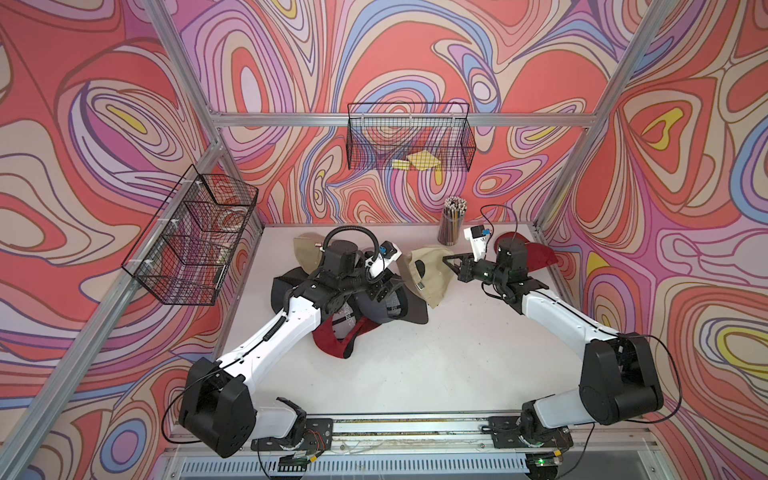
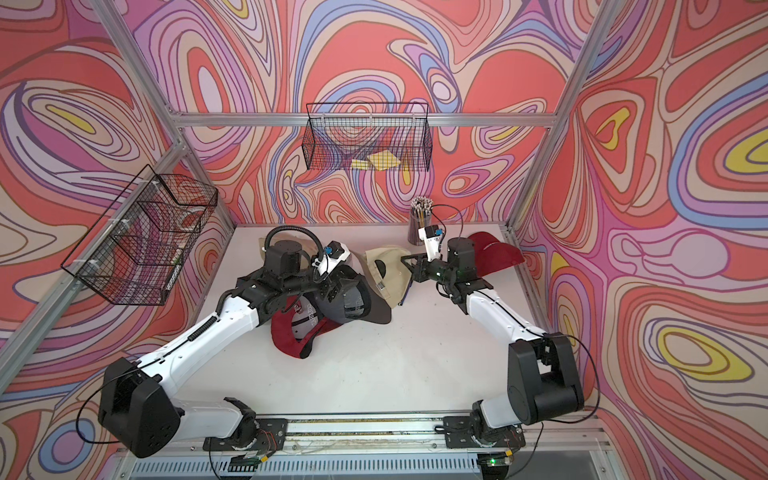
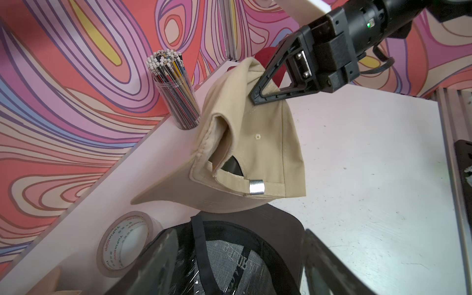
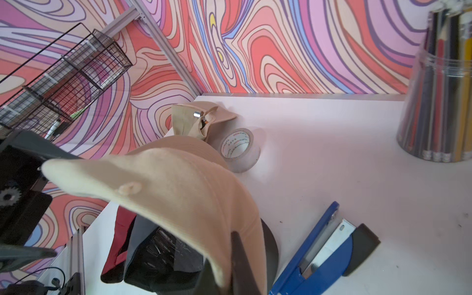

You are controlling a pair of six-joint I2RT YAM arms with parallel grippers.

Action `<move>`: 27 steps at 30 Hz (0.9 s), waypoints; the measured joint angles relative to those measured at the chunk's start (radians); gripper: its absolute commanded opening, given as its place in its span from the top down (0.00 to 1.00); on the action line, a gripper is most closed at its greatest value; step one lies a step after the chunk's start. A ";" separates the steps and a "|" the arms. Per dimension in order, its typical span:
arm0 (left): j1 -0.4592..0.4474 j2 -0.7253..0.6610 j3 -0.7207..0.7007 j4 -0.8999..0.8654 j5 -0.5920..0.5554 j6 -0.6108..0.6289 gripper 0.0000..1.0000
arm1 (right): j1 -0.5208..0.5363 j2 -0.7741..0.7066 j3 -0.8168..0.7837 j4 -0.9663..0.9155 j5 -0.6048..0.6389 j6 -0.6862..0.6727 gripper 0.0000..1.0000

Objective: Open the adjustable buckle of the baseball cap
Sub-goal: Open the adjustable buckle on the baseball cap.

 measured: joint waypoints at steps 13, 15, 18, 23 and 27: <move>0.000 -0.021 -0.064 0.047 -0.097 0.082 0.21 | 0.049 0.000 0.021 -0.047 -0.038 -0.042 1.00; 0.000 -0.033 -0.074 0.048 -0.097 0.093 0.21 | 0.056 0.000 0.021 -0.047 -0.041 -0.044 1.00; -0.002 -0.041 -0.074 0.061 -0.095 0.112 0.21 | 0.068 0.000 0.025 -0.055 -0.043 -0.048 1.00; -0.008 -0.043 -0.075 0.072 -0.088 0.134 0.21 | 0.083 0.001 0.028 -0.072 -0.044 -0.058 1.00; -0.012 -0.044 -0.079 0.079 -0.089 0.148 0.23 | 0.093 0.012 0.045 -0.090 -0.047 -0.066 1.00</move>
